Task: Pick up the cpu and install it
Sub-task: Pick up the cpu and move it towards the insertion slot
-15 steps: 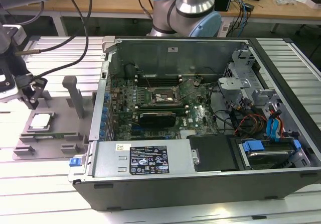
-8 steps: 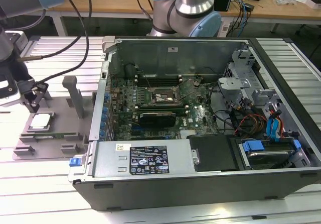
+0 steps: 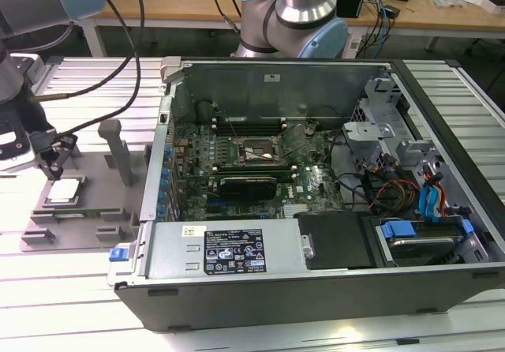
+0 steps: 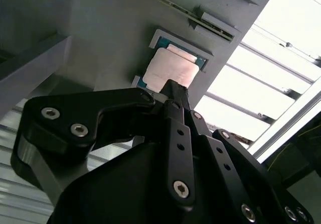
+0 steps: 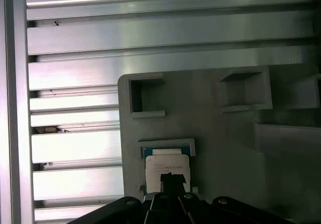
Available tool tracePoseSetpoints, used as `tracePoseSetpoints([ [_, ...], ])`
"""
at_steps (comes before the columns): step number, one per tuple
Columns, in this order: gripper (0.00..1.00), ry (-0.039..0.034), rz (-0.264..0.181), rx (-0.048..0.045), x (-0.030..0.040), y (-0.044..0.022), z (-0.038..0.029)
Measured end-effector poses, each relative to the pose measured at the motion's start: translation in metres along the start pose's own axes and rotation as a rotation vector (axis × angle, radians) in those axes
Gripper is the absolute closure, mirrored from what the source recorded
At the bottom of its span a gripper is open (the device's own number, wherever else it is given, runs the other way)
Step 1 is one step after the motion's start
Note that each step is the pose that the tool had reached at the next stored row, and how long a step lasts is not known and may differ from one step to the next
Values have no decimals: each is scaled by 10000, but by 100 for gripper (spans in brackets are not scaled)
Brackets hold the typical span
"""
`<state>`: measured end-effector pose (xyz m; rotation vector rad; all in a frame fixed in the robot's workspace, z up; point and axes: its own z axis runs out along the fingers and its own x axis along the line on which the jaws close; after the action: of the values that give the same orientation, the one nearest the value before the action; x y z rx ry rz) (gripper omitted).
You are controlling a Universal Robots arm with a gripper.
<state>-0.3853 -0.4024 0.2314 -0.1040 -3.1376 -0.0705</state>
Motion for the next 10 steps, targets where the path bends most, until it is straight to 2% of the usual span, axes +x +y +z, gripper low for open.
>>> tracePoseSetpoints([
  [2,89,0,1,-2,-3,-42,25],
  [4,89,-1,2,-2,-3,-50,62],
  [10,89,0,0,-1,-3,-52,72],
])
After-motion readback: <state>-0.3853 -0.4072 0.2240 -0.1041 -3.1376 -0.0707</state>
